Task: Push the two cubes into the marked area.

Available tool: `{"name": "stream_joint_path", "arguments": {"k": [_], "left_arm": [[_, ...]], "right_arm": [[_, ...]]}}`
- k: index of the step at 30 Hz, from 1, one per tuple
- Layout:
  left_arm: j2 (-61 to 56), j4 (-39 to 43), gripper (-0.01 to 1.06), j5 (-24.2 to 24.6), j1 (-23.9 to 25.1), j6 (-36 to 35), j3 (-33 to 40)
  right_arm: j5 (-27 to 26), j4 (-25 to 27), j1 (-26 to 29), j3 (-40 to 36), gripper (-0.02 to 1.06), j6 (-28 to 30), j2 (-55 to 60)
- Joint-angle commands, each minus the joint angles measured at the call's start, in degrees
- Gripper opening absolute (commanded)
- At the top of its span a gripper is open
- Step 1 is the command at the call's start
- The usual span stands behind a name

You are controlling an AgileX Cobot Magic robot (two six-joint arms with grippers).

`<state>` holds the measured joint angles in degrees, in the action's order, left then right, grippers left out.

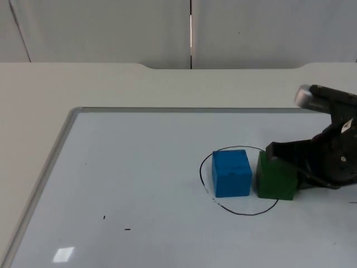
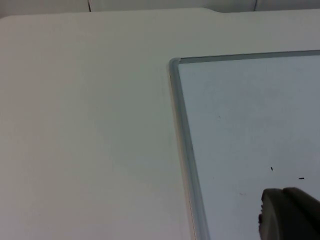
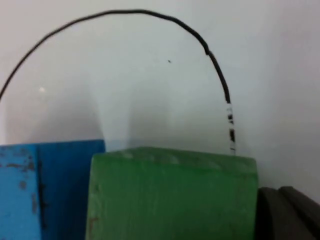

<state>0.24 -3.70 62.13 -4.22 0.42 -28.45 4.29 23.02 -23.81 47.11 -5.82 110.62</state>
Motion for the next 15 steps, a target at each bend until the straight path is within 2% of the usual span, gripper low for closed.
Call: {"name": "stream_joint_path", "arguments": {"k": [1,8,15], "left_arm": [[-0.24,0.25,0.0,-0.58,0.21,-0.12,0.24],[-0.24,0.25,0.0,-0.58,0.21,-0.12,0.24],[-0.24,0.25,0.0,-0.58,0.21,-0.12,0.24]], "right_arm": [[0.23,0.25,-0.85,0.01,0.0,-0.33,1.07],[0.49,0.12,-0.85,0.01,0.0,-2.29,1.07],[3.56,0.12,-0.85,0.01,0.0,-2.29,1.07]]}}
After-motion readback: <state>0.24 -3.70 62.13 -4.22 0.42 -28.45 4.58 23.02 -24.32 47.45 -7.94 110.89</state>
